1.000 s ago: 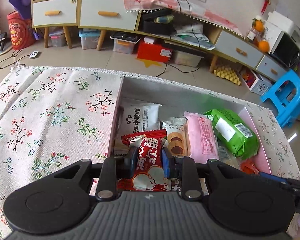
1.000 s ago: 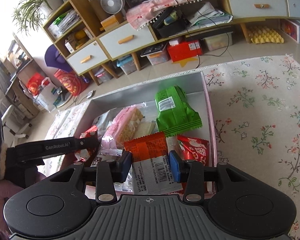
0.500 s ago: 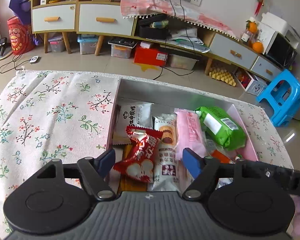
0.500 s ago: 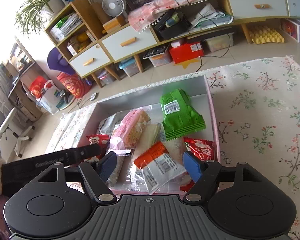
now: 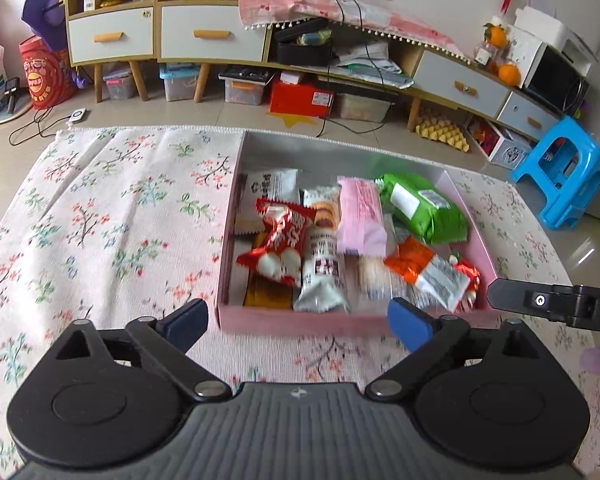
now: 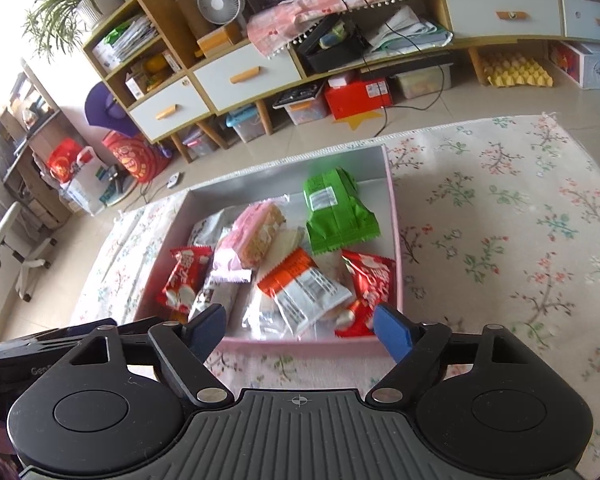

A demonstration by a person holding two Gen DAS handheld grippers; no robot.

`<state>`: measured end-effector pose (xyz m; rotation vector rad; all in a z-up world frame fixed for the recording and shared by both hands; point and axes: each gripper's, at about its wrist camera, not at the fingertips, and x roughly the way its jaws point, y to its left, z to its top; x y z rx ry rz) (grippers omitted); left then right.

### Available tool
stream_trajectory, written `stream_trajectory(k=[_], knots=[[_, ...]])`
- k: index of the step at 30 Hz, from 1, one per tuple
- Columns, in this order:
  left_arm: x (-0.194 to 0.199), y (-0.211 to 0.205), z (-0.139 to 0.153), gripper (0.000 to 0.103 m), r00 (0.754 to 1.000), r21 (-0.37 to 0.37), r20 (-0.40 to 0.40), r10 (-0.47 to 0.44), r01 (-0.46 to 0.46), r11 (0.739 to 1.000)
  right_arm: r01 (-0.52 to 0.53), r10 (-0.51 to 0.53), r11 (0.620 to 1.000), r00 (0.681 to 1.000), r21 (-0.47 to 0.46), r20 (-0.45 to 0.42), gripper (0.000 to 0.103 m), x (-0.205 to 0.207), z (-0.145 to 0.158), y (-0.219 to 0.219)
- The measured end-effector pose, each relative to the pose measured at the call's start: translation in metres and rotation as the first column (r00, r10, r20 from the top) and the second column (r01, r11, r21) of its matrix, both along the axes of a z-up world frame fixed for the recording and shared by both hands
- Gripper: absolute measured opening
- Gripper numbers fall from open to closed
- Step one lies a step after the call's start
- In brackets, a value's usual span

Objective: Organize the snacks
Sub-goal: 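Move both tools over the yellow chip bag and truffle packet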

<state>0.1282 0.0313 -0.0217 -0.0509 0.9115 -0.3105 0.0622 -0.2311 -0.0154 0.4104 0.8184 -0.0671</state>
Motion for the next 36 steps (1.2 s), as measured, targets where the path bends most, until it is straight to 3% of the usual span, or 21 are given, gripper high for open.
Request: stream_trajectory(k=[8,20,36], knots=[[-0.026,-0.001,0.002,0.102,0.999,0.026,-0.036,0.039,-0.038,0.999,0.024,-0.030,0.999,0.988,-0.039,-0.149,0.084,-0.017,-0.010,0.008],[-0.058,-0.014,-0.015,0.102,0.993,0.057,-0.119,0.023,-0.017,0.998,0.006,-0.033,0.995,0.962,-0.101,-0.271,0.090,-0.040,-0.031,0.018],[-0.078,-0.048,-0.039,0.102,0.978,0.084,-0.192,-0.076,0.093,0.992,0.060,-0.102,0.988,0.944,-0.139,-0.315,0.090,-0.044,-0.046,0.008]])
